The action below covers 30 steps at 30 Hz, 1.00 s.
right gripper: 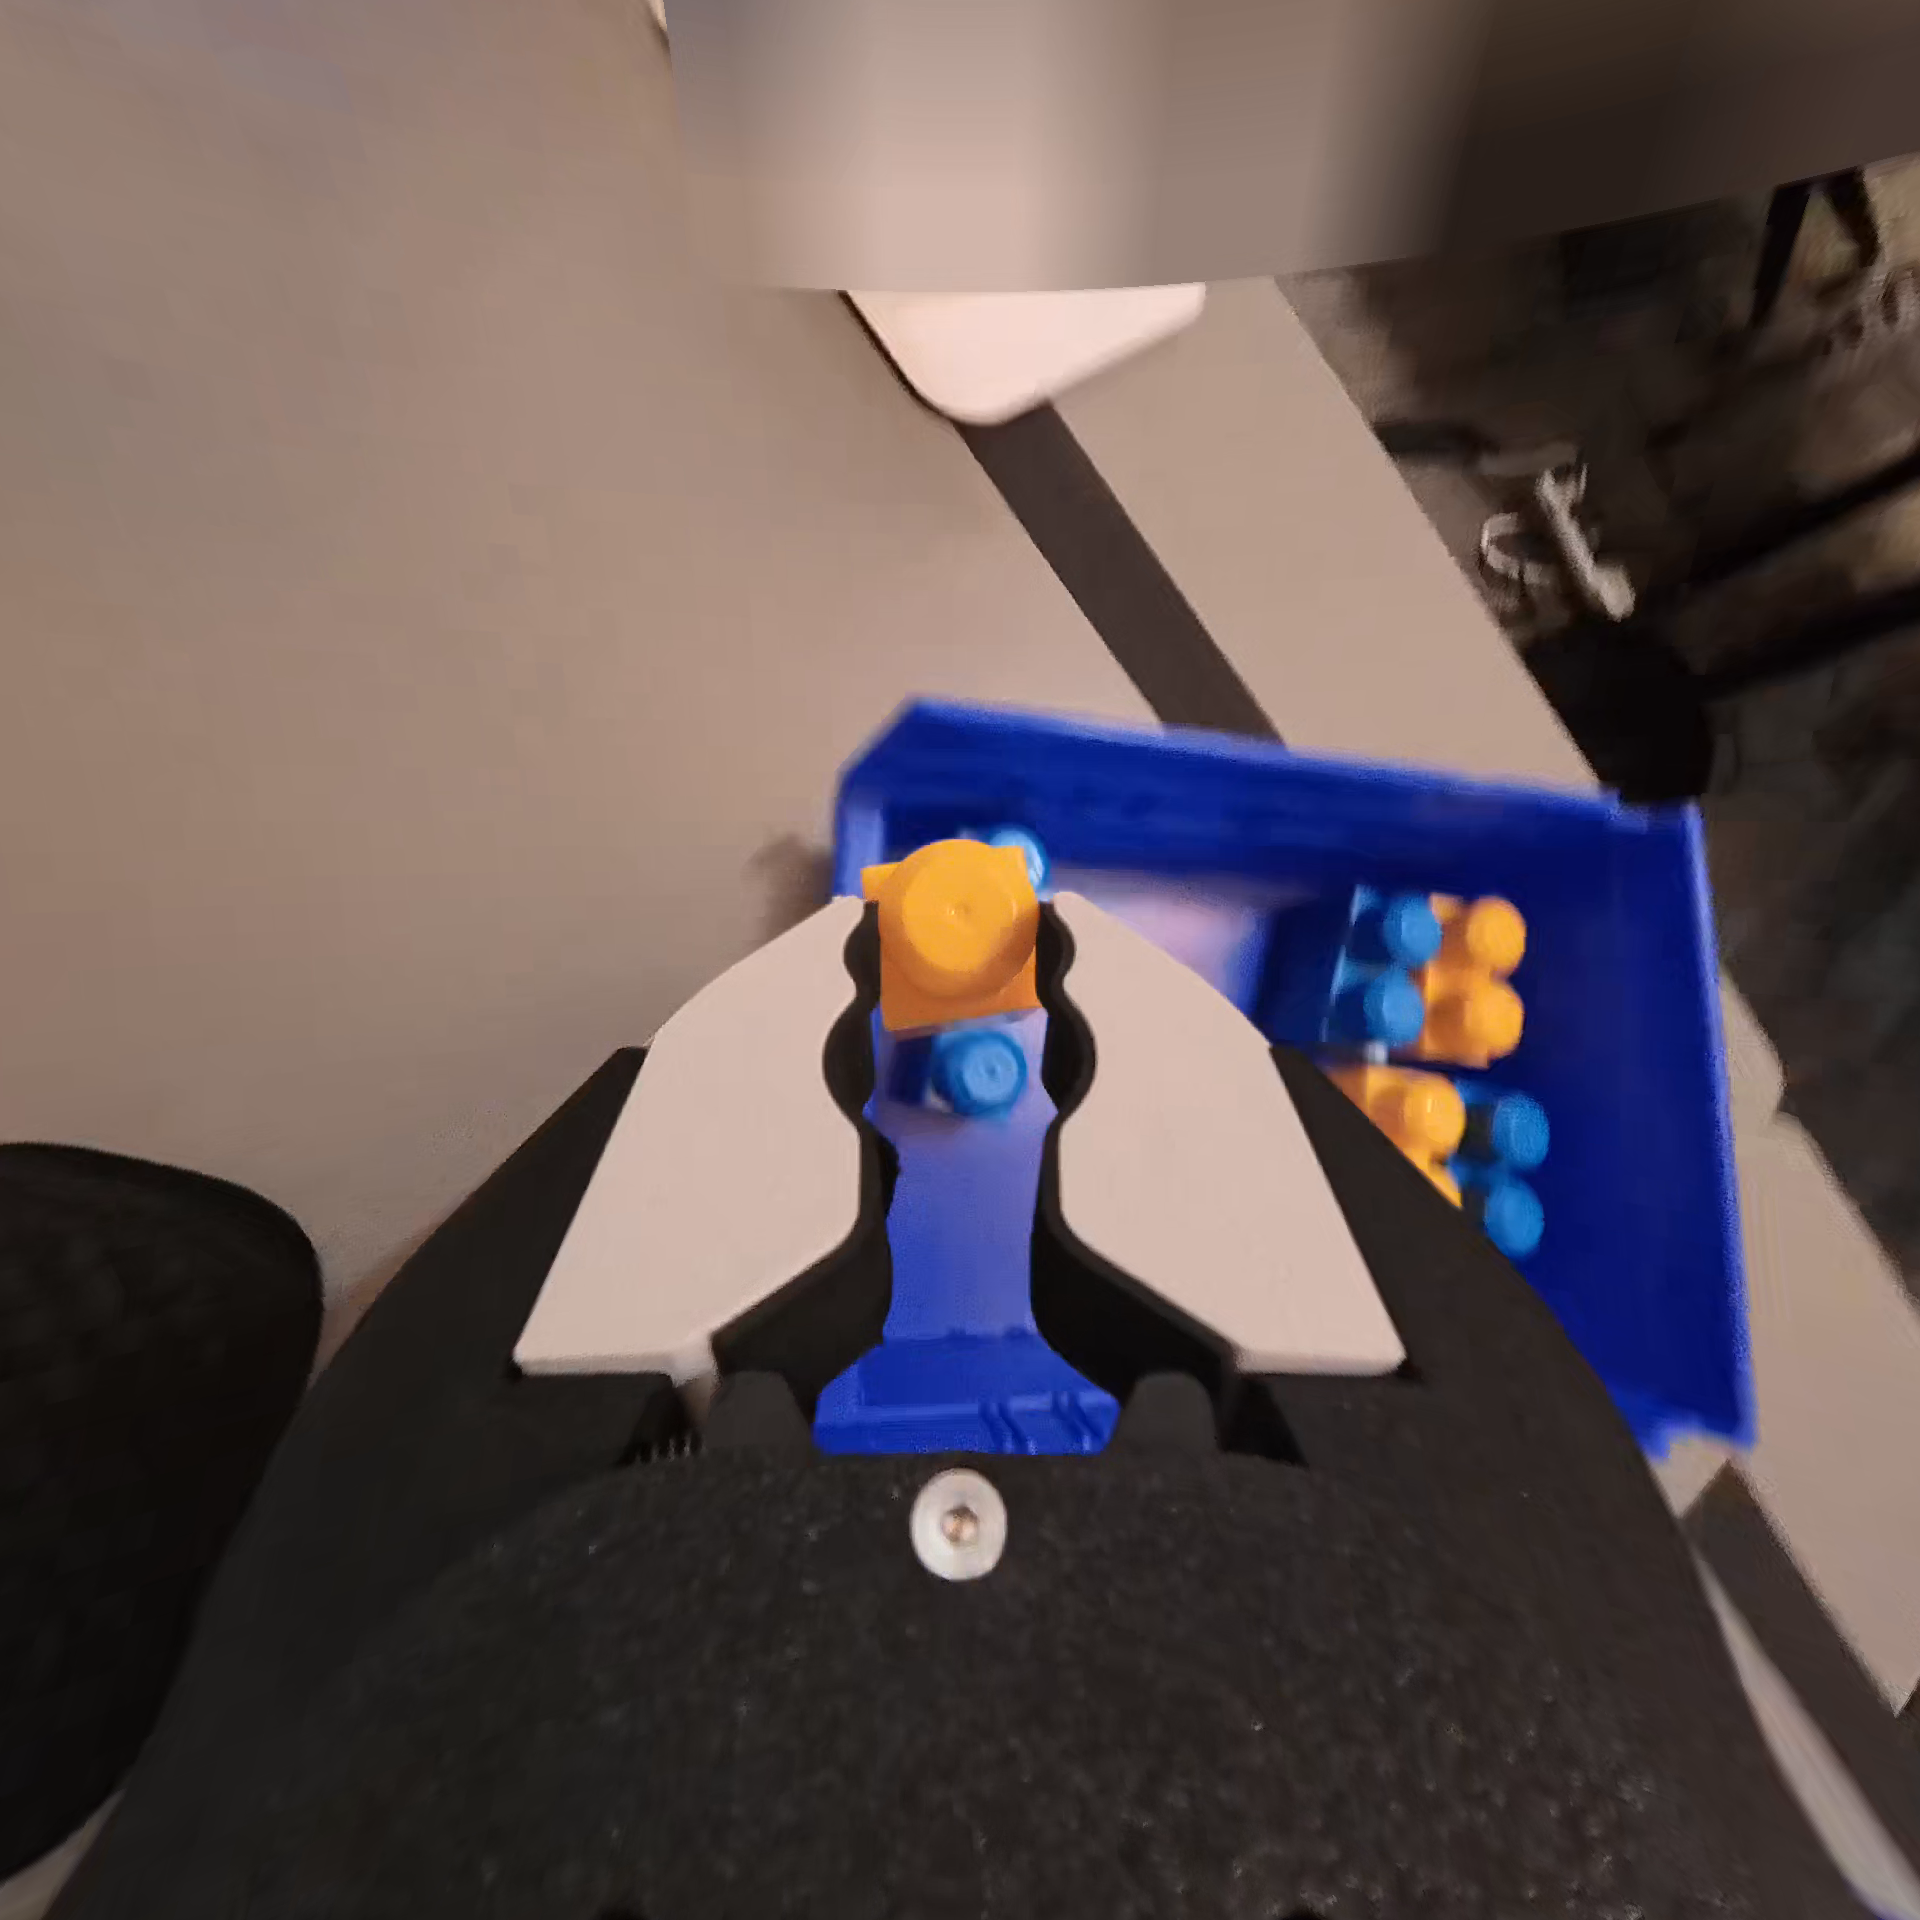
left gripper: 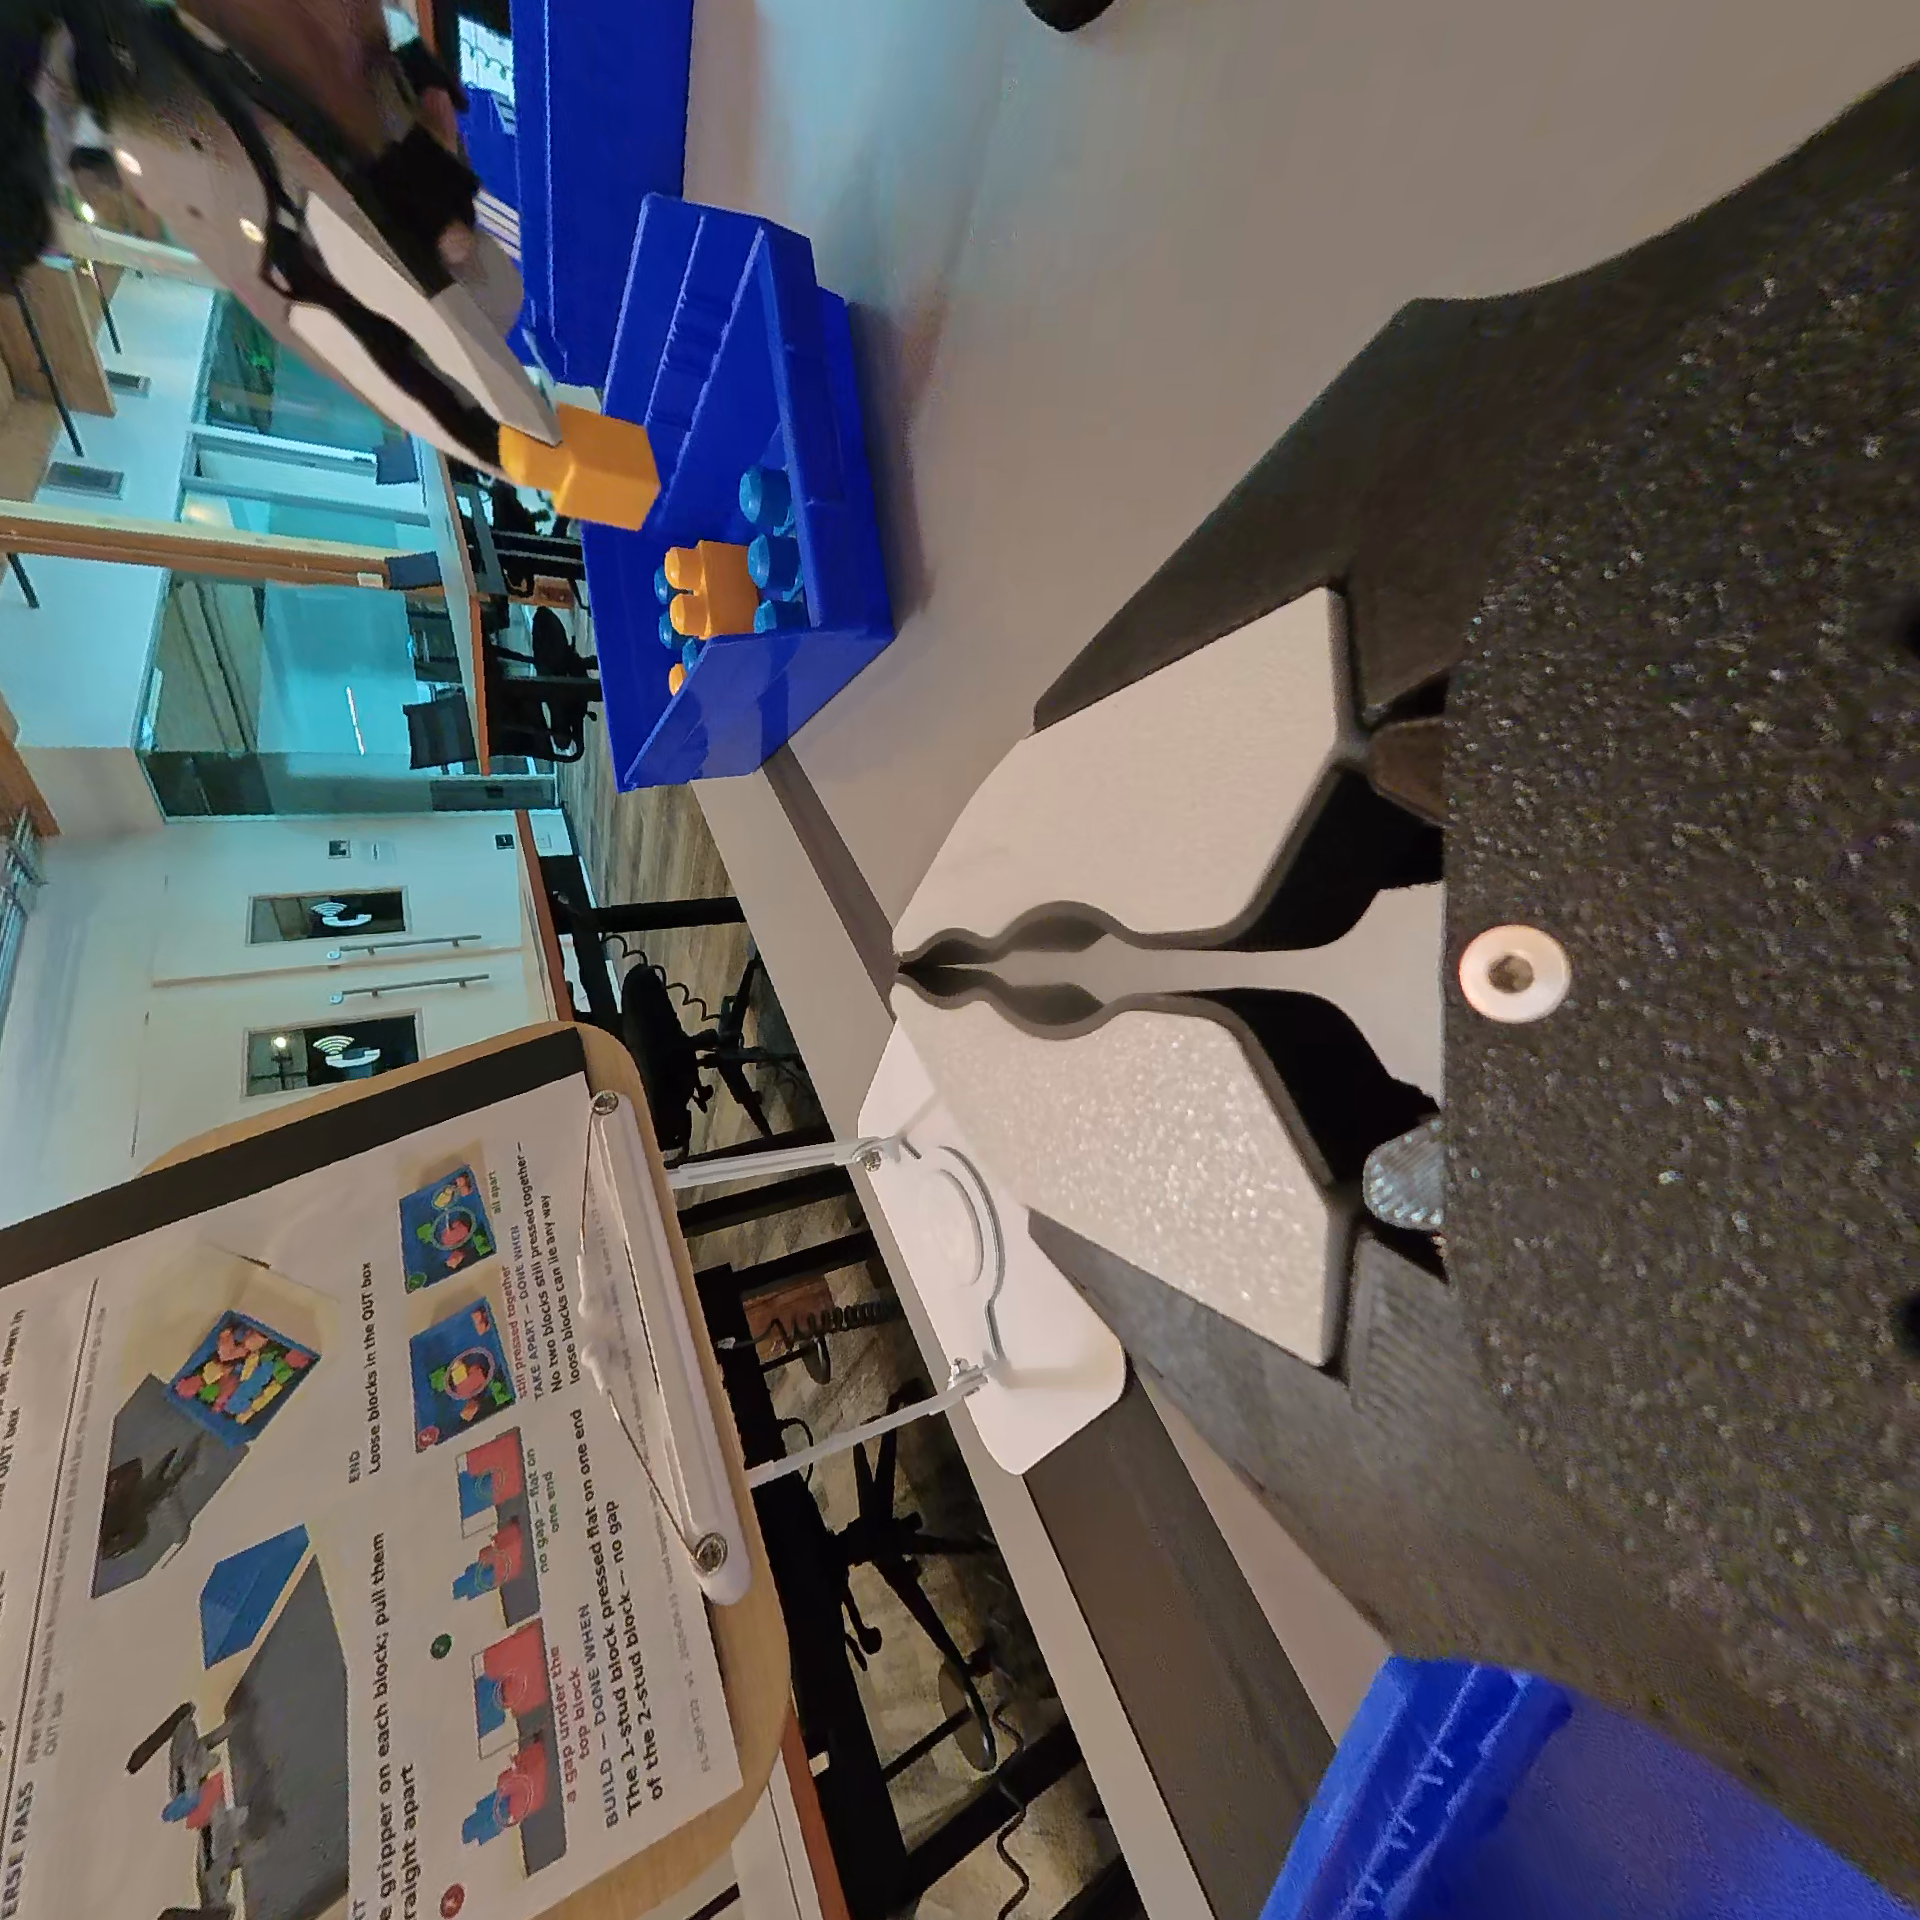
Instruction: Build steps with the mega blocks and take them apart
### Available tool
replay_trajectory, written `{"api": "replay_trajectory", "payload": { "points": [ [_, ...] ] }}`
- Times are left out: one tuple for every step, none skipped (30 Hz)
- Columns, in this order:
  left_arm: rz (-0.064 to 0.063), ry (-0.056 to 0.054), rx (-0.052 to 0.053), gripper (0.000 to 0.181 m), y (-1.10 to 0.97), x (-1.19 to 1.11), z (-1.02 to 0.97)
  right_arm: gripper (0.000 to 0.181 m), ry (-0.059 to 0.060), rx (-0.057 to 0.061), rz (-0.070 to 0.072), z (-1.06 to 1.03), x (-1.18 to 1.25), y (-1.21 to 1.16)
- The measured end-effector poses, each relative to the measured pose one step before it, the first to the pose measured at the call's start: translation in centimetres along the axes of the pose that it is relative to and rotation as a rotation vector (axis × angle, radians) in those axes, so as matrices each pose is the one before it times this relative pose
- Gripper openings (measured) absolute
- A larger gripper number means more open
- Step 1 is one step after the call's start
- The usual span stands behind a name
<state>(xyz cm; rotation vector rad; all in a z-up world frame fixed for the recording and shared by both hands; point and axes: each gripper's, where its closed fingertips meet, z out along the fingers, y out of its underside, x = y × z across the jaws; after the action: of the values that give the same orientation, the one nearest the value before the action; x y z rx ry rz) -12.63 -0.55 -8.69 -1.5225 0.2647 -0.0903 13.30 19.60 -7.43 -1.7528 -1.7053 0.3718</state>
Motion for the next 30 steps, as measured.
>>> {"api": "replay_trajectory", "payload": {
  "points": [
    [0.0015, 0.0007, -0.0010, 0.000, 0.010, 0.025, 0.010, 0.028, 0.0153, -0.0190, 0.0538, 0.080, 0.945, 1.456],
    [0.0010, 0.0004, -0.0004, 0.000, 0.013, 0.019, 0.001, 0.028, 0.0224, -0.0140, 0.0569, 0.225, 0.839, 1.338],
    [0.0002, 0.0000, -0.0002, 0.000, 0.012, 0.007, 0.010, 0.028, 0.0278, -0.0102, 0.0662, 0.332, 0.718, 1.169],
    [-0.0003, -0.0009, -0.0007, 0.000, 0.041, -0.017, 0.002, 0.028, 0.0348, 0.0001, 0.0793, 0.374, 0.615, 0.945],
    [-0.0008, -0.0016, -0.0020, 0.000, 0.089, -0.034, 0.009, 0.028, 0.0368, 0.0036, 0.0893, 0.360, 0.469, 0.828],
    [-0.0018, -0.0015, -0.0029, 0.000, 0.114, -0.041, 0.029, 0.028, 0.0275, 0.0078, 0.0785, 0.317, 0.161, 0.684],
    [-0.0033, -0.0009, -0.0026, 0.000, 0.102, -0.052, 0.025, 0.028, 0.0281, 0.0138, 0.0616, 0.234, 0.013, 0.515],
    [-0.0044, -0.0003, -0.0016, 0.000, 0.100, -0.043, 0.020, 0.028, 0.0379, 0.0058, 0.0406, 0.168, 0.035, 0.503],
    [-0.0049, 0.0004, -0.0012, 0.000, 0.074, -0.033, 0.024, 0.028, 0.0378, -0.0021, 0.0172, 0.130, -0.011, 0.456],
    [-0.0048, 0.0012, -0.0008, 0.000, 0.058, -0.016, 0.029, 0.029, 0.0419, -0.0038, 0.0043, 0.074, 0.078, 0.302],
    [-0.0038, 0.0012, -0.0002, 0.000, 0.027, 0.002, 0.009, 0.029, 0.0288, 0.0023, -0.0019, -0.043, -0.030, 0.031],
    [-0.0018, 0.0006, 0.0005, 0.000, -0.004, 0.002, -0.001, 0.029, 0.0164, -0.0051, -0.0039, -0.048, -0.101, -0.004],
    [0.0000, 0.0004, 0.0009, 0.000, -0.022, 0.009, -0.013, 0.028, 0.0172, -0.0094, -0.0146, -0.016, 0.003, -0.021],
    [0.0009, 0.0000, 0.0014, 0.000, -0.059, -0.001, -0.029, 0.028, 0.0190, -0.0108, -0.0167, -0.010, 0.161, -0.063],
    [0.0013, -0.0005, 0.0027, 0.000, -0.087, -0.015, -0.050, 0.028, 0.0128, -0.0149, -0.0150, 0.006, 0.216, -0.011],
    [0.0013, -0.0010, 0.0033, 0.000, -0.114, -0.036, -0.079, 0.028, 0.0046, -0.0106, 0.0027, 0.011, 0.256, -0.027],
    [0.0008, -0.0018, 0.0036, 0.000, -0.138, -0.055, -0.079, 0.028, 0.0031, -0.0076, 0.0101, -0.032, 0.305, -0.048],
    [-0.0002, -0.0024, 0.0042, 0.000, -0.141, -0.094, -0.083, 0.028, 0.0081, -0.0188, 0.0045, -0.016, 0.340, 0.161],
    [-0.0018, -0.0025, 0.0041, 0.000, -0.118, -0.105, -0.069, 0.028, 0.0065, -0.0307, -0.0014, 0.065, 0.219, 0.379],
    [-0.0034, -0.0021, 0.0033, 0.000, -0.086, -0.104, -0.048, 0.028, 0.0032, -0.0160, 0.0038, 0.127, 0.036, 0.255],
    [-0.0038, -0.0015, 0.0020, 0.000, -0.058, -0.099, -0.028, 0.028, 0.0006, -0.0100, 0.0058, 0.165, -0.111, 0.214],
    [-0.0028, -0.0014, 0.0008, 0.000, -0.014, -0.084, -0.023, 0.028, 0.0017, -0.0197, 0.0052, 0.244, -0.202, 0.353],
    [-0.0017, -0.0020, -0.0002, 0.000, 0.018, -0.083, -0.007, 0.028, 0.0059, -0.0113, 0.0107, 0.272, -0.174, 0.240],
    [-0.0015, -0.0019, -0.0009, 0.000, 0.047, -0.075, -0.001, 0.028, 0.0066, -0.0057, 0.0176, 0.289, -0.146, 0.189],
    [-0.0011, -0.0014, -0.0016, 0.000, 0.055, -0.063, 0.006, 0.028, 0.0092, -0.0072, 0.0214, 0.292, -0.094, 0.223],
    [-0.0006, -0.0011, -0.0019, 0.000, 0.047, -0.042, -0.001, 0.028, 0.0103, -0.0072, 0.0262, 0.307, -0.047, 0.260],
    [-0.0003, -0.0007, -0.0009, 0.000, 0.013, -0.029, -0.001, 0.028, 0.0035, -0.0073, 0.0325, 0.324, -0.112, 0.275],
    [-0.0002, 0.0004, 0.0007, 0.000, -0.038, -0.011, -0.018, 0.028, 0.0016, -0.0004, 0.0374, 0.317, -0.093, 0.196],
    [-0.0009, 0.0012, 0.0019, 0.000, -0.075, 0.005, -0.018, 0.028, 0.0119, -0.0033, 0.0342, 0.334, 0.066, 0.196],
    [-0.0023, 0.0020, 0.0028, 0.000, -0.096, 0.017, -0.023, 0.028, 0.0232, -0.0013, 0.0131, 0.225, 0.129, 0.049]
  ]
}}
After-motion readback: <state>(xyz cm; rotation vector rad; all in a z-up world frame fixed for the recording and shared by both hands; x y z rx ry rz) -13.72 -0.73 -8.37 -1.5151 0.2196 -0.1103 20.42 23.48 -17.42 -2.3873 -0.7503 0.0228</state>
